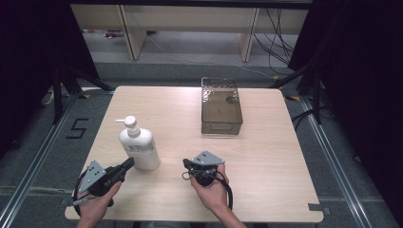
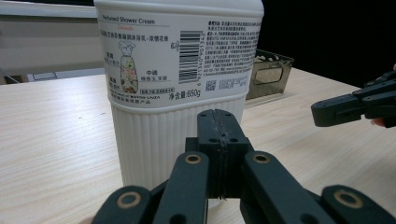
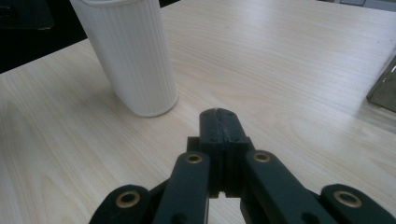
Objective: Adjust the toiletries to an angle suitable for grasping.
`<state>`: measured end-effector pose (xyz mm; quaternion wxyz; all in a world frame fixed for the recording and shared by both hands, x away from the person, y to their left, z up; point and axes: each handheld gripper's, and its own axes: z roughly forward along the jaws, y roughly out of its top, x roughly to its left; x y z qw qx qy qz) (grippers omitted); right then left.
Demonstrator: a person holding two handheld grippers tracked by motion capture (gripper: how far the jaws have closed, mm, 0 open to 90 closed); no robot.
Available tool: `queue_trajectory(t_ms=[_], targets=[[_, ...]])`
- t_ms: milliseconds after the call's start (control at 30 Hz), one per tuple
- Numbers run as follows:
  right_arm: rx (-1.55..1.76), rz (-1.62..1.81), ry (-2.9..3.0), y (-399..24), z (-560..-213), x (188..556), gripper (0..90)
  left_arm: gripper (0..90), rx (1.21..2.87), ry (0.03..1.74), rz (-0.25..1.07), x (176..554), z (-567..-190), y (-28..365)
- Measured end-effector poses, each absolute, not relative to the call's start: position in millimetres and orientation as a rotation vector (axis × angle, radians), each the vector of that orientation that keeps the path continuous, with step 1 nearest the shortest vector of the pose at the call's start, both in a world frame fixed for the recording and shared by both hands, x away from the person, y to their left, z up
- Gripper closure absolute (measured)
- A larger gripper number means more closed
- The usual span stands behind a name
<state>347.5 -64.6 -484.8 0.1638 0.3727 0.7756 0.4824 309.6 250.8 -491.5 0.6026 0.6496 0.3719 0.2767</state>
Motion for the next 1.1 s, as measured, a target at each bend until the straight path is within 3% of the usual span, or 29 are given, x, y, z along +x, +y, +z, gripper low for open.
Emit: queue_trajectory(t_ms=[900, 1100], targets=[[0.872, 1.555, 2.198, 10, -461, 342, 90.0, 87.3, 1.500, 0.890, 0.675, 308, -495, 256], [0.942, 1.503, 2.188, -1, -463, 341, 90.0, 89.0, 1.553, 0.816, 0.659, 318, -485, 235]])
